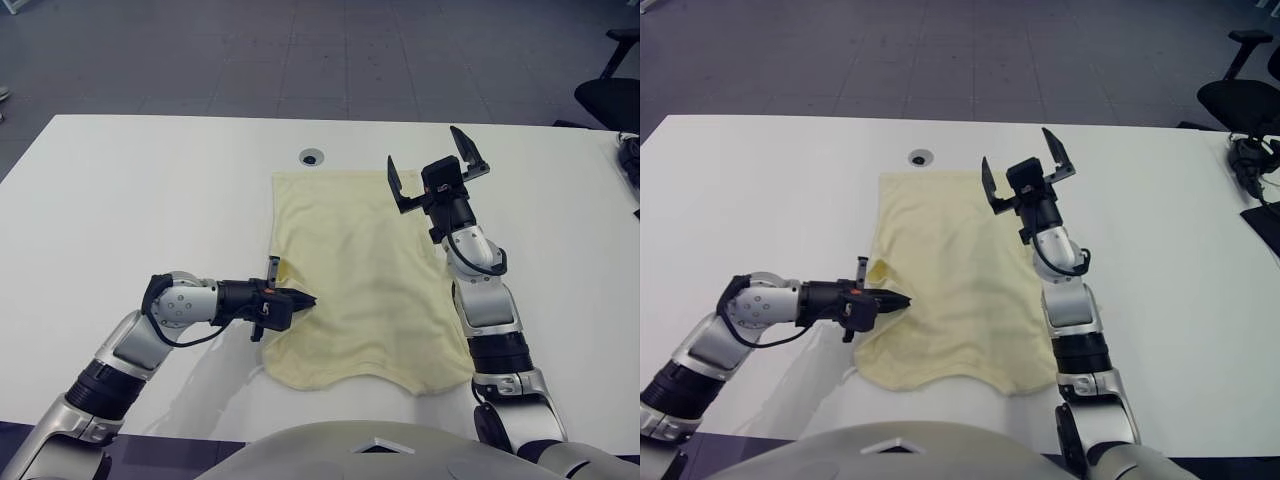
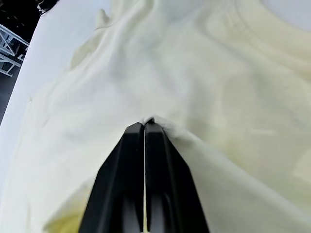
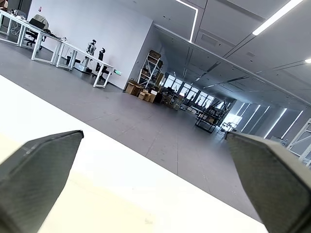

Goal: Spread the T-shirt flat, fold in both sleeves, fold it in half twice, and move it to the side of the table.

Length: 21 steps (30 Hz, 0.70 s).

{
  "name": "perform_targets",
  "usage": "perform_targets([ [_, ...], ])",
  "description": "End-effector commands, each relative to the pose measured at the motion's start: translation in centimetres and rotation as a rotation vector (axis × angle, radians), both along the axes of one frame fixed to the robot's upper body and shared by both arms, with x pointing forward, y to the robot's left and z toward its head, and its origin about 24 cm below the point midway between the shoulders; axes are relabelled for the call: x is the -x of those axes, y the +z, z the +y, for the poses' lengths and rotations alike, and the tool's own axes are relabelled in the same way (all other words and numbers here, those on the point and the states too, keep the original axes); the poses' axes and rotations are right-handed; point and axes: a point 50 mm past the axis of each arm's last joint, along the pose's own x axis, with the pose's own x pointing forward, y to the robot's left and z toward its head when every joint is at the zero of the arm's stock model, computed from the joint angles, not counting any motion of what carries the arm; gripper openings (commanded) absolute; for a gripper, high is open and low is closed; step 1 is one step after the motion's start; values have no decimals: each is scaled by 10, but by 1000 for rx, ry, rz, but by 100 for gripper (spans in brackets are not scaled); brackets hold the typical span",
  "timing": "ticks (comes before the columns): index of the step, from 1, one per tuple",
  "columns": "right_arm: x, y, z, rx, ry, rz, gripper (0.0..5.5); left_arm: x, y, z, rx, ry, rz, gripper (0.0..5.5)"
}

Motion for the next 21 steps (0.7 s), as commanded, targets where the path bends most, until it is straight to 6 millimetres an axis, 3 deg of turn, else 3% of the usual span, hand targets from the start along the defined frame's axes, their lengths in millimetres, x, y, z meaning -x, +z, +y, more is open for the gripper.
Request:
perform_targets([
  [1,-1,5,3,3,5,-19,540,0,-2,-12,-3,-28,0,1],
  [10,1,6,6,15,15,-21,540,-16,-14,-20,27,101,6,1],
  [17,2,7,7,19,17,-21,540,-14,-12,-26,116,146,55,120],
  [21,3,8,6,19,18,-21,540,-4,7,-31,276,84,106,191],
])
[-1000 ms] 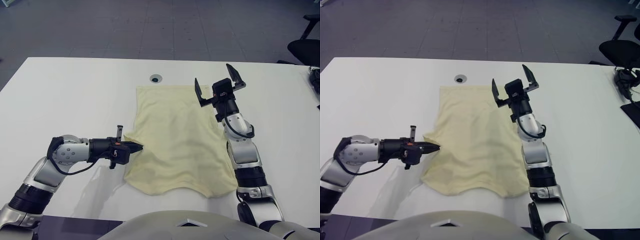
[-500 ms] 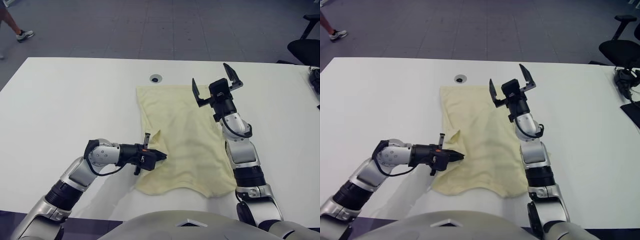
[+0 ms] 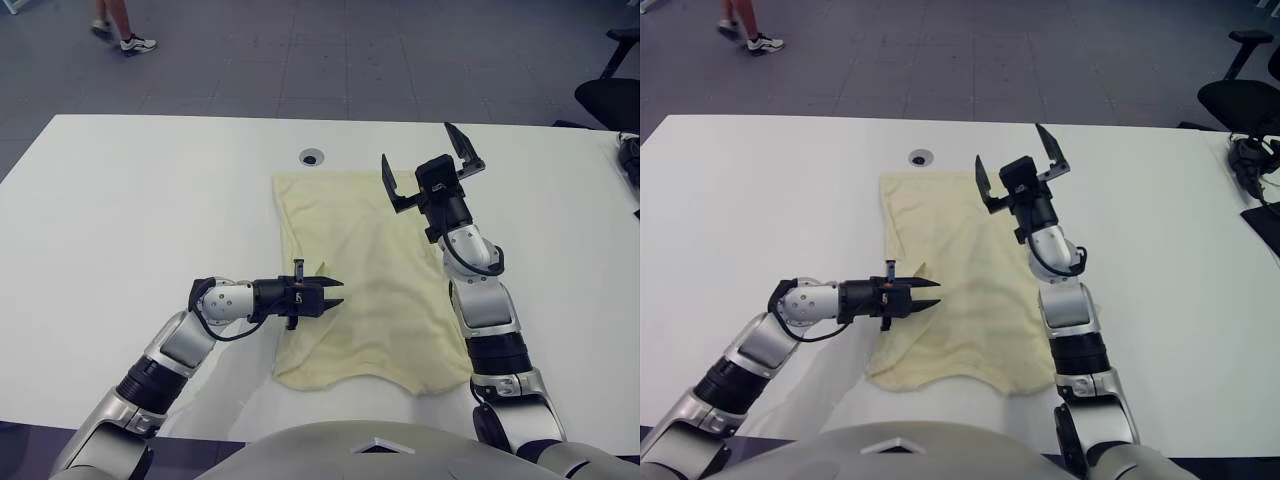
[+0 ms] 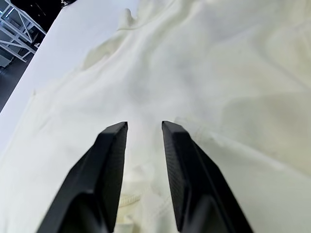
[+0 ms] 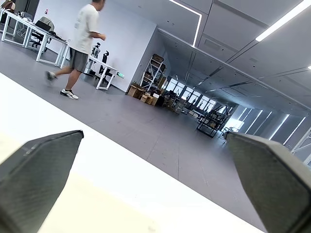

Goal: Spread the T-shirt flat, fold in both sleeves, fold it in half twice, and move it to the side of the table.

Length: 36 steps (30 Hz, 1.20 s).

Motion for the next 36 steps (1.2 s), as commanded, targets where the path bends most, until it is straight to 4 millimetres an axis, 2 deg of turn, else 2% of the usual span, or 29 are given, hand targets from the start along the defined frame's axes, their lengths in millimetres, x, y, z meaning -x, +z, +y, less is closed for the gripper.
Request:
perform_targets([
  [1,0,2,0,4,-2,2,540,6,23,-2,162,-39,17,206],
  [5,0,2,-1,4,-1,7,540,-11,39,11,257,91,-42,280],
  [8,-1,9,-11,23,27,32,540,-28,49,25,363,298,-106,341],
  [11,11,22,-31,212,139,80,540,-42,51,38,505,545,-149,386],
  [13,28,22,-54,416,220,162,540,-48,51,46,603,719,-155,420],
  [16,58,18,-96,691,310,360,540,-49,48,51,672,884,-164,478],
  [19,86,19,-140,867,367,620,540,-40,44,46,697,960,-161,529],
  [22,95,22,-167,953,375,773,540,-32,46,40,706,971,-176,539],
  [26,100,9,-178,1041,457,928,540,-27,50,39,714,992,-205,539],
  [36,87,-21,-167,1110,556,1001,540,-24,51,38,684,989,-227,539],
])
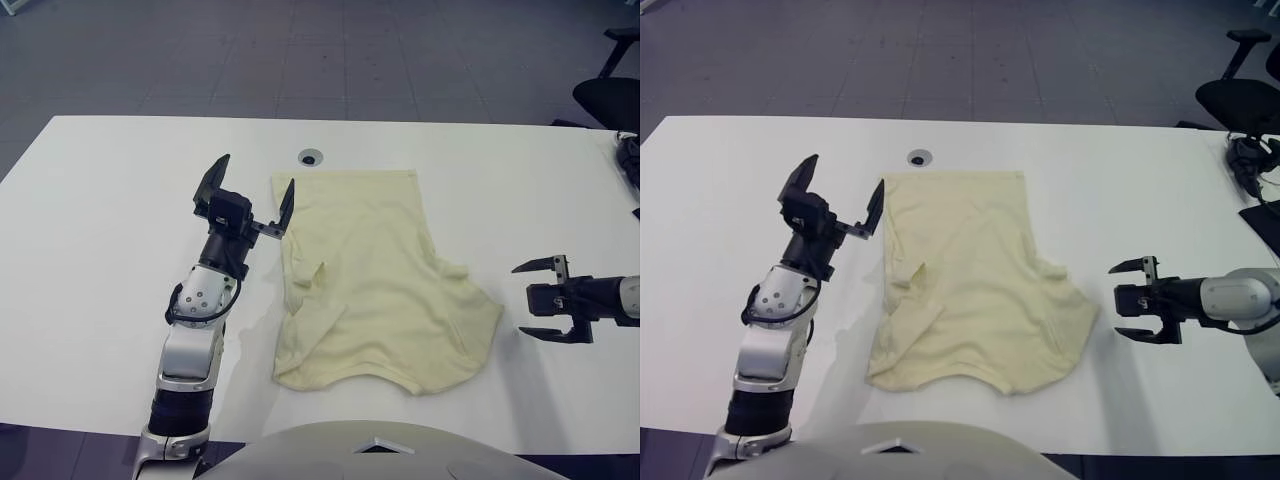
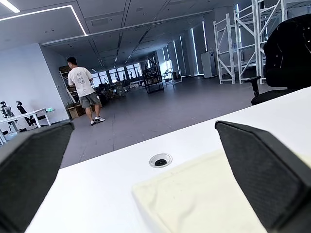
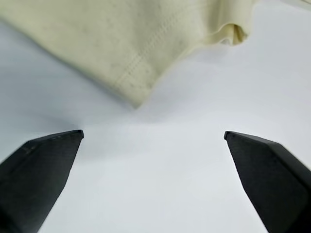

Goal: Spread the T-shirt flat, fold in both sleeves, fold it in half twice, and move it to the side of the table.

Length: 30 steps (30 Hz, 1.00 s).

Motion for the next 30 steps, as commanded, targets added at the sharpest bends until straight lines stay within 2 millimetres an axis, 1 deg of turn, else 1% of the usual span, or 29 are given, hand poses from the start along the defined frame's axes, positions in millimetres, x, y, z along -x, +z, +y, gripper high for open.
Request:
perform_targets([
  [1,-5,-11,6,4,20,18,540,1,-2,-1,-21,-3,13,539],
  [3,-9,-16,11,-9,27,3,540,1,-2,-1,-27,-4,14,539],
  [6,-6,-22,15,-17,38,25,540,-1,-2,-2,-38,-12,14,539],
  [9,-5,-23,18,-30,45,28,495,0,-3,-2,-73,-19,12,540],
  [14,-1,-22,24,-55,56,45,394,-1,-3,1,-82,-15,10,540],
  [18,-1,-22,25,-50,60,40,325,-3,-2,5,-91,-3,2,540],
  [20,0,-22,25,-51,58,42,295,-4,-1,7,-92,2,2,540],
  [22,1,-22,25,-55,55,47,250,-5,-1,7,-94,5,4,540],
  [30,4,-21,21,-57,45,63,100,-6,0,10,-100,13,1,540],
])
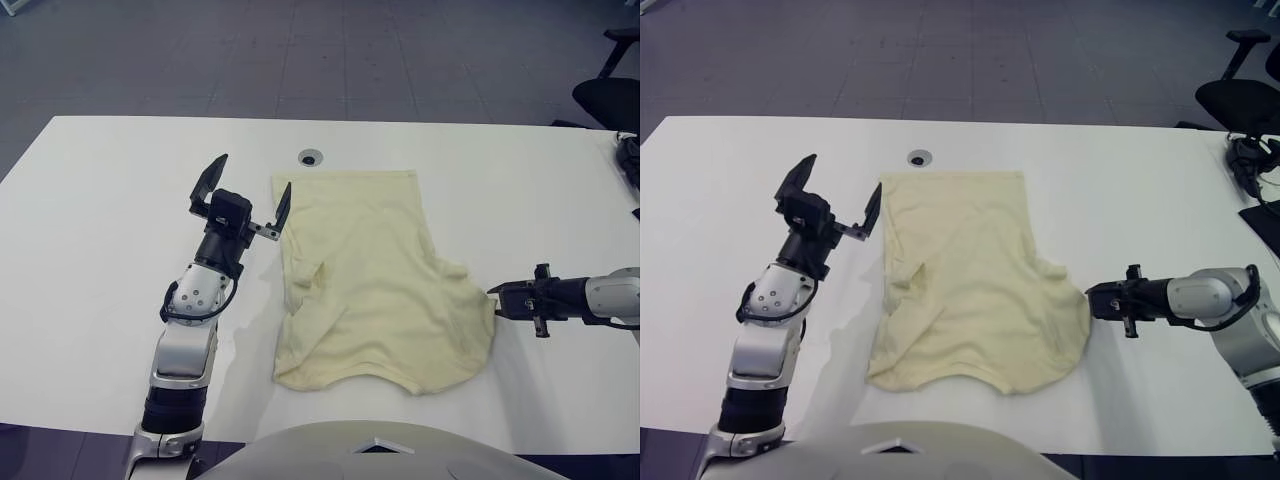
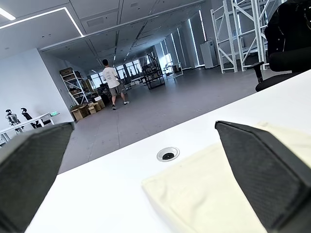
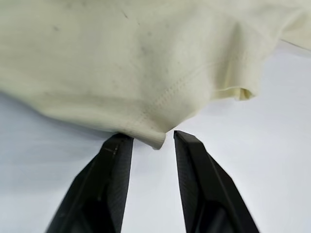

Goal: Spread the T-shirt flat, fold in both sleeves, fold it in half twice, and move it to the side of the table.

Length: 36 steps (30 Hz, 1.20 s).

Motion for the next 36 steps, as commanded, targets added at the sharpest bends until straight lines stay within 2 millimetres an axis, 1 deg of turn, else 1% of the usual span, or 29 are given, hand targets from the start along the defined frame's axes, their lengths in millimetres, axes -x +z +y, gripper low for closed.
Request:
perform_targets([
  [1,6,-7,-2,3,-6,48,83,-3,3,3,-17,2,-8,540],
  [2,6,-7,-2,4,-5,49,72,-3,3,3,-17,1,-8,540],
  [5,7,-6,-1,4,-1,53,10,-5,1,5,-24,5,2,540],
  [6,7,-6,-1,1,-1,53,1,-5,0,5,-26,6,5,540],
  [10,9,-5,0,-3,3,53,1,-6,-1,6,-26,4,8,540],
  [14,10,0,2,-14,8,37,1,-9,-3,7,-30,1,16,540],
  [20,13,19,7,-47,24,-17,1,-14,-6,6,-35,-12,24,540],
  [21,14,23,10,-75,29,-18,1,-15,-7,6,-39,-16,27,540],
  [22,16,28,17,-147,33,-5,1,-17,-8,6,-43,-17,30,540],
  [24,17,36,27,-231,58,6,1,-18,-10,6,-48,-17,32,540],
  [29,6,47,44,-297,105,-61,1,-21,-11,4,-53,-27,31,540],
  [31,-1,51,54,-349,118,-80,1,-21,-11,3,-52,-28,31,540],
  [36,-8,43,73,-358,173,-68,1,-23,-16,-3,-63,-58,41,540],
])
